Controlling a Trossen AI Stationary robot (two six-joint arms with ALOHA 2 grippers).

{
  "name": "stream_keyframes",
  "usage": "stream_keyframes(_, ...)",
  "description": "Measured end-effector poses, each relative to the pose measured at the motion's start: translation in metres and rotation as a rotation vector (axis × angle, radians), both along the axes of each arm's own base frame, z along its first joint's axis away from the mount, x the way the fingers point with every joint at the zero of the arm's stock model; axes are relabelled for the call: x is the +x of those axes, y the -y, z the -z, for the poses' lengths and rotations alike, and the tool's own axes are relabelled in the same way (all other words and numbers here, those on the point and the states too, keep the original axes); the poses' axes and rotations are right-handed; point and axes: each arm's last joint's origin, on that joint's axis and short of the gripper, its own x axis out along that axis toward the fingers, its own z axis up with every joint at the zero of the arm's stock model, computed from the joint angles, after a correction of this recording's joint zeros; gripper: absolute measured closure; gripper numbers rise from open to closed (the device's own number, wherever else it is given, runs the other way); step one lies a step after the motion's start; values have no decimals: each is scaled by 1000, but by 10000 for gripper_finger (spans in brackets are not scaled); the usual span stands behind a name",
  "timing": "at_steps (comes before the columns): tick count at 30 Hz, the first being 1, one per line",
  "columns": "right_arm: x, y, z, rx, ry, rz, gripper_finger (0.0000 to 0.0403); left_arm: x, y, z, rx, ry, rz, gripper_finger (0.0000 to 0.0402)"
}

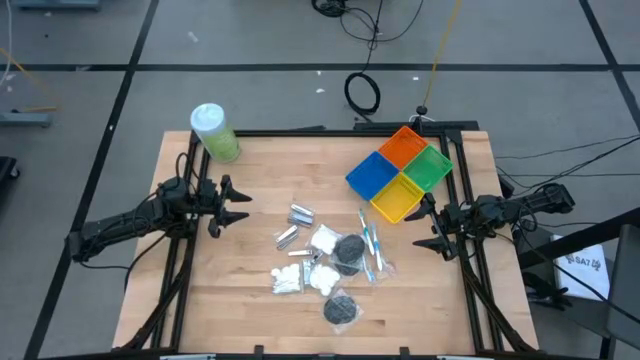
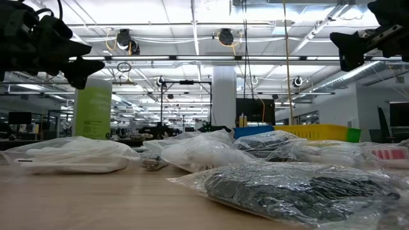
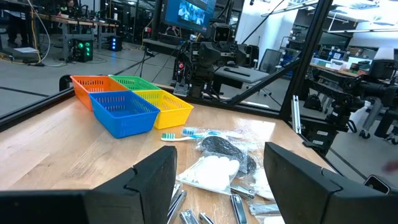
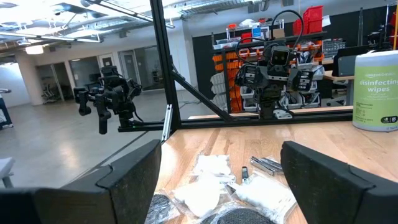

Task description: Pick & Place Travel size toiletries

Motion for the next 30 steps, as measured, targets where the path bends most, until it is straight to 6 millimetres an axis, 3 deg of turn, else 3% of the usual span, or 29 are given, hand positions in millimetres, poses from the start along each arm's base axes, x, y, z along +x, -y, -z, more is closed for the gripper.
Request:
stream_keyframes(12, 0, 0, -1, 3, 12, 0, 89, 0, 0, 0, 0, 0, 0, 163)
stream_keyframes(30, -8, 3, -29, 192, 278, -7, 90, 0, 0, 0, 0, 0, 0, 163)
